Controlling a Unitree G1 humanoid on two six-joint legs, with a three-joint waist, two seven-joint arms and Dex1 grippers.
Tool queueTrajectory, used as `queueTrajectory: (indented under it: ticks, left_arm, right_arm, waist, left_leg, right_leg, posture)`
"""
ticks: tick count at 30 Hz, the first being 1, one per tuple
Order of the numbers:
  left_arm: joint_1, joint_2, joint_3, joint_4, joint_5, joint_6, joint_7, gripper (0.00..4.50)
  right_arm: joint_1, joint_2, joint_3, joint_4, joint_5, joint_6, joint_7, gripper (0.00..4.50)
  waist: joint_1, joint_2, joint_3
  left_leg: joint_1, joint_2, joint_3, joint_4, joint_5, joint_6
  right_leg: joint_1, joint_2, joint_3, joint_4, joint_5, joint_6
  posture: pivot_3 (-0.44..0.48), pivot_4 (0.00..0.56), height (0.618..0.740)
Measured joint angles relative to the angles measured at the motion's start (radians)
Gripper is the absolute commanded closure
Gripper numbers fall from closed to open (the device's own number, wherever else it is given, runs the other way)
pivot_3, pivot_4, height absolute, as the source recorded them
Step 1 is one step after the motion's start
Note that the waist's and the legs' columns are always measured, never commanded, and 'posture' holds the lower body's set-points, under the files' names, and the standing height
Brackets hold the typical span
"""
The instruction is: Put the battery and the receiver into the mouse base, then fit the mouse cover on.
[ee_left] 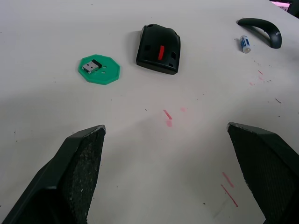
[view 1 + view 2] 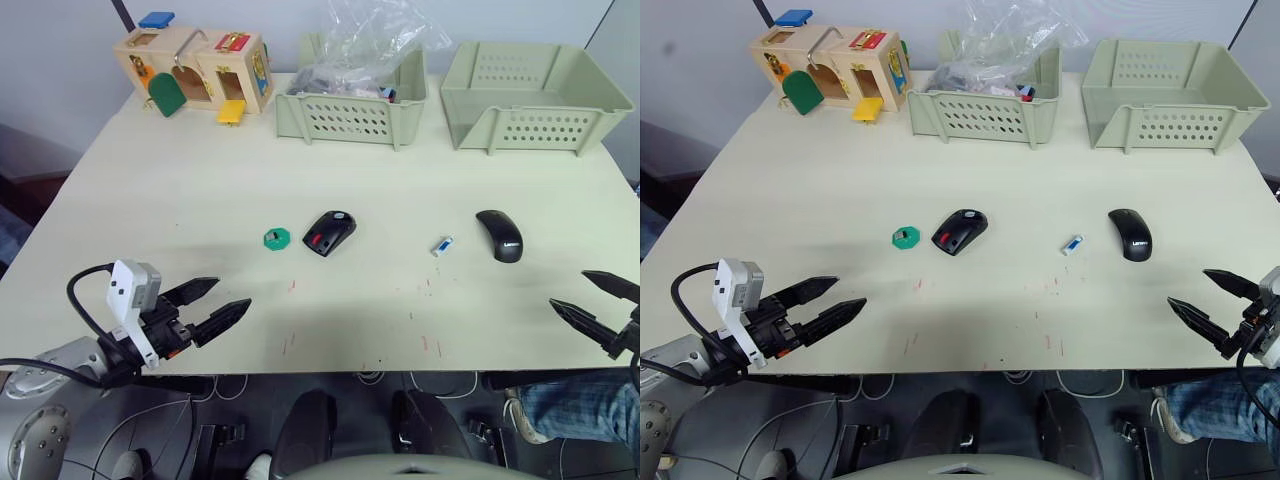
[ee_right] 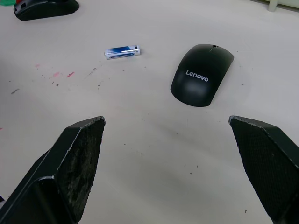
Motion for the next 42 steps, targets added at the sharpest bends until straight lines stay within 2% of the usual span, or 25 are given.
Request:
queueTrajectory:
  ticks: [11,18,24,29,30,32,34,37,42]
  left_arm:
    - [-0.071,0.041,0.0,0.027,-0.017,0.02,-0.034,0.08]
    - [-0.187,0.077,-0.053,0.043,0.007,0.022,-0.035,0.08]
    - [-0.458,0.15,-0.201,0.117,0.019,0.165,0.027,0.08]
    - [-0.538,0.15,-0.262,0.154,0.025,0.199,0.036,0.08]
    - [-0.588,0.149,-0.296,0.181,0.035,0.221,0.039,0.08]
    - [-0.711,0.133,-0.38,0.213,0.063,0.256,0.058,0.08]
    - [-0.778,0.103,-0.43,0.225,0.085,0.277,0.081,0.08]
    - [-0.822,0.055,-0.502,0.268,0.13,0.305,0.118,0.08]
    - [-0.855,-0.021,-0.558,0.317,0.178,0.303,0.126,0.08]
  right_arm:
    - [-0.008,0.016,0.011,-0.097,0.053,0.005,0.01,0.03]
    - [-0.043,0.041,0.05,-0.198,0.069,-0.049,0.031,0.03]
    - [-0.006,-0.013,0.038,-0.204,0.154,-0.023,0.147,0.03]
    - [-0.007,-0.018,0.022,-0.207,0.182,-0.02,0.166,0.03]
    - [0.0,-0.017,0.009,-0.211,0.192,-0.019,0.164,0.03]
    - [0.01,-0.018,-0.03,-0.222,0.216,-0.02,0.175,0.03]
    - [0.021,-0.015,-0.063,-0.242,0.231,-0.025,0.181,0.03]
    - [0.051,0.017,-0.079,-0.274,0.252,-0.031,0.177,0.03]
    - [0.108,0.086,-0.079,-0.317,0.219,-0.1,0.175,0.03]
  waist:
    - [0.0,0.0,0.0]
    - [0.0,0.0,0.0]
    - [0.006,-0.001,0.0]
    - [-0.01,-0.001,0.0]
    - [-0.005,-0.001,0.0]
    - [0.009,-0.002,0.001]
    - [0.014,-0.002,0.0]
    - [0.009,-0.002,0.0]
    - [-0.001,-0.003,0.0]
  left_leg:
    - [0.0,0.0,0.0,0.0,0.0,0.0]
    - [0.0,0.0,0.0,0.0,0.0,0.0]
    - [-0.001,0.0,0.0,0.001,0.0,0.0]
    - [0.0,0.001,-0.001,0.0,0.0,0.0]
    - [-0.001,0.0,0.0,0.0,0.0,0.0]
    - [-0.002,0.0,0.0,0.001,0.001,-0.001]
    - [-0.001,0.0,0.001,0.001,0.001,-0.001]
    - [-0.001,0.0,0.001,0.001,0.001,-0.001]
    - [-0.002,0.0,0.0,0.001,0.001,-0.001]
  right_leg:
    - [0.0,0.0,0.0,0.0,0.0,0.0]
    - [0.0,0.001,0.0,0.0,0.0,0.0]
    - [0.001,0.001,-0.001,0.0,0.002,0.001]
    - [0.0,0.003,0.002,0.0,0.004,0.004]
    - [0.0,0.003,0.001,0.0,0.004,0.004]
    - [0.0,0.003,-0.002,0.0,0.004,0.004]
    - [0.001,0.003,-0.001,0.0,0.004,0.005]
    - [0.001,0.003,-0.001,0.0,0.004,0.004]
    - [0.0,0.003,0.0,0.0,0.004,0.005]
  posture:
    - [0.0,0.15,0.74]
    - [0.0,0.15,0.74]
    - [0.0,0.15,0.74]
    - [0.0,0.15,0.74]
    - [0.0,0.15,0.74]
    - [0.0,0.15,0.74]
    - [0.0,0.15,0.74]
    - [0.0,0.15,0.74]
    - [0.0,0.15,0.74]
